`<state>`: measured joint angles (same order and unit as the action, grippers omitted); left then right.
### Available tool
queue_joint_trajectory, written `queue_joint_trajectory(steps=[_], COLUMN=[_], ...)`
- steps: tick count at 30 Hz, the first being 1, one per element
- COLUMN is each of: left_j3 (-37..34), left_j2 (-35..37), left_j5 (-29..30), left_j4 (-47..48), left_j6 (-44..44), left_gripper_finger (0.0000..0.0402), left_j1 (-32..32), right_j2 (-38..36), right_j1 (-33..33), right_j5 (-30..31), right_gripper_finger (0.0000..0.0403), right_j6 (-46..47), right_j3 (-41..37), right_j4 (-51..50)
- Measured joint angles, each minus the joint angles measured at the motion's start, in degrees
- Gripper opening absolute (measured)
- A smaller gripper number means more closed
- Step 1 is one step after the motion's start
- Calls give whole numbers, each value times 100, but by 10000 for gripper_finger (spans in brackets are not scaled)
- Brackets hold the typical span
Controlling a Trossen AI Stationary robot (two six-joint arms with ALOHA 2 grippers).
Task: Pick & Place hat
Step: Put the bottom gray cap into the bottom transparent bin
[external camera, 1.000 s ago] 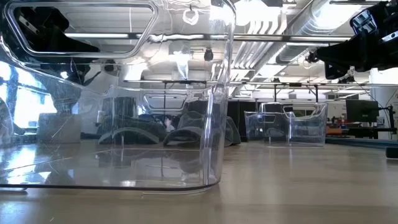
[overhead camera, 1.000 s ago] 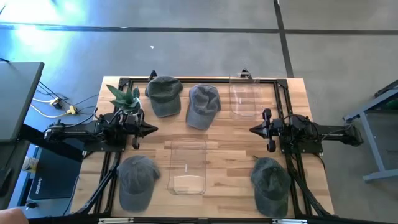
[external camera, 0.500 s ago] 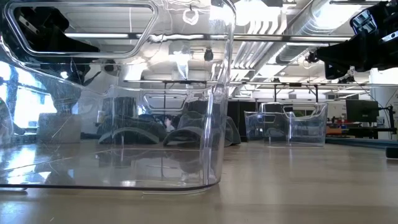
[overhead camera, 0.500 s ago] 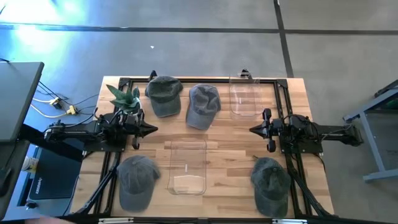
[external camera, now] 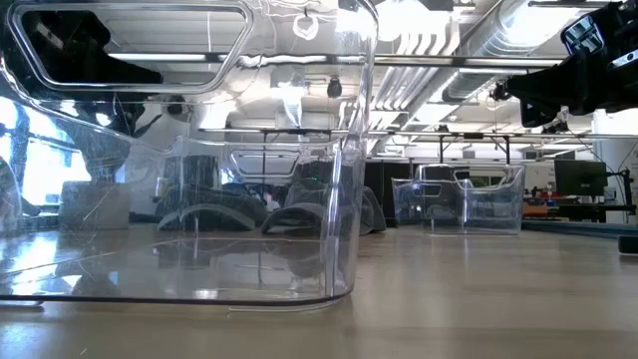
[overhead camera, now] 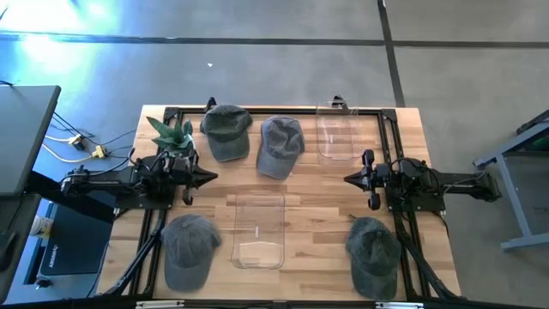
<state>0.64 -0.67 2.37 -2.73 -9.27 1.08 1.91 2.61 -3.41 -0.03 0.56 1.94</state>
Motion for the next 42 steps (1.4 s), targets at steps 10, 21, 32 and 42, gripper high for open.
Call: queue_joint_trajectory(steps=[10,21,32,42], left_j3=[149,2994,6107,5524], left_j2=[-164,-2864,-5552,-5910], left_j5=[1621,254,-2545,-3324], left_j4=[-1722,1671,7544,8373], left_j6=[-2311,-2282,-1610,-132], left_gripper_finger=[1,1,30,227], left_j1=[4,0,4,2], right_j2=[0,0,0,0], right_j1=[0,0,0,0], right_j5=[-1,-1,-1,-5], right_gripper_finger=[12,12,12,12], right_j6=[0,0,0,0], right_j3=[0,0,0,0], right_j4=[0,0,11,26])
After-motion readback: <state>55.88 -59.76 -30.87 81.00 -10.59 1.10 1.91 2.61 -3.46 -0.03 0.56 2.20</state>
